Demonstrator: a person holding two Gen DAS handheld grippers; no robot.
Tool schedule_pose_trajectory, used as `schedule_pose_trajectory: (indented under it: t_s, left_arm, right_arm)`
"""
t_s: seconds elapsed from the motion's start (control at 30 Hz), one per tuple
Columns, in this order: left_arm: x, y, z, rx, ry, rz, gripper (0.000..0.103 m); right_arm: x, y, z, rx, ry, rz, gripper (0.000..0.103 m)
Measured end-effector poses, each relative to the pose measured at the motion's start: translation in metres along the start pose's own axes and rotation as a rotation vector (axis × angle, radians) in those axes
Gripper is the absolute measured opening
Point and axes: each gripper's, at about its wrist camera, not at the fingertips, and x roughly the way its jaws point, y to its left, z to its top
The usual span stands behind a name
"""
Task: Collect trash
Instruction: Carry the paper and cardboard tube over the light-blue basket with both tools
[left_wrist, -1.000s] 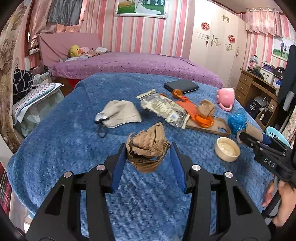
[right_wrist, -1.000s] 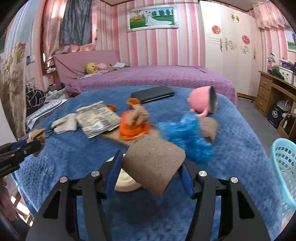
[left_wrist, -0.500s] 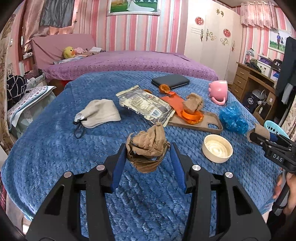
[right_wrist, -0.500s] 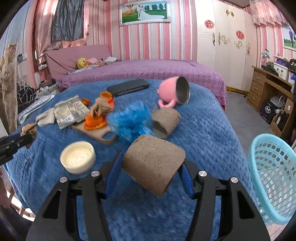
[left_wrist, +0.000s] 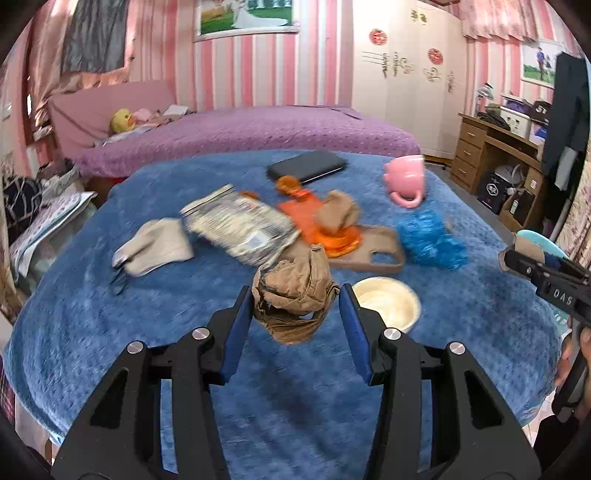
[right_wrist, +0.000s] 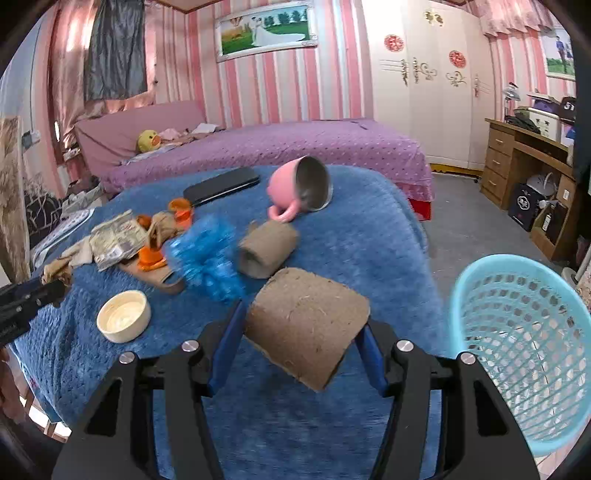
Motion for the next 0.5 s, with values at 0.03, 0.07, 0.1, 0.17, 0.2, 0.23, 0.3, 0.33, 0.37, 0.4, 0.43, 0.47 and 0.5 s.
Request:
schedule_pose_trajectory:
  t_s: [0.03,0.07,0.1,0.17,0.2,0.23,0.3,0.33,0.37,0.4,0.43,0.47,0.5]
  left_arm:
    - [0.001,-0.007,0.002,-0.002,-0.001,-0.008,0.047]
    - [0.003,-0.014,0.006,-0.006,-0.002,-0.019,0.047]
    - [0.006,-0.029,0.011,-0.007,-0.002,-0.039,0.047]
    - [0.01,-0.049,0.015,0.008,-0.004,-0.044,0.047]
    - [0.014,-0.063,0.018,0.022,-0.003,-0.044,0.047]
    - [0.017,-0.075,0.02,0.029,-0.001,-0.049,0.047]
    - [0.023,-0.099,0.024,0.033,0.007,-0.079,0.047]
    - [0.024,-0.108,0.024,0.035,0.01,-0.09,0.047]
    - [0.026,-0.117,0.025,0.039,0.013,-0.102,0.047]
    - [0.027,-0.128,0.026,0.046,0.015,-0.117,0.047]
    - [0.029,-0.14,0.027,0.053,0.013,-0.131,0.047]
    - [0.03,-0.151,0.028,0.062,0.01,-0.143,0.047]
    - [0.031,-0.16,0.029,0.068,0.007,-0.15,0.047]
  right_arm:
    - [-0.004,-0.009,0.003,0.006,-0.01,-0.017,0.058]
    - [-0.006,-0.015,0.005,0.012,-0.014,-0.029,0.058]
    - [-0.01,-0.025,0.008,0.018,-0.018,-0.051,0.058]
    - [-0.016,-0.046,0.013,0.03,-0.028,-0.1,0.058]
    - [-0.019,-0.055,0.015,0.036,-0.031,-0.117,0.058]
    - [-0.021,-0.064,0.017,0.042,-0.033,-0.14,0.058]
    - [-0.025,-0.088,0.023,0.049,-0.041,-0.201,0.058]
    - [-0.026,-0.097,0.024,0.051,-0.041,-0.219,0.058]
    - [-0.027,-0.108,0.024,0.056,-0.04,-0.244,0.058]
    - [-0.028,-0.118,0.023,0.065,-0.037,-0.261,0.058]
    - [-0.029,-0.127,0.022,0.073,-0.035,-0.272,0.058]
    - [-0.029,-0.138,0.019,0.08,-0.024,-0.287,0.058]
    - [-0.029,-0.145,0.017,0.083,-0.018,-0.297,0.058]
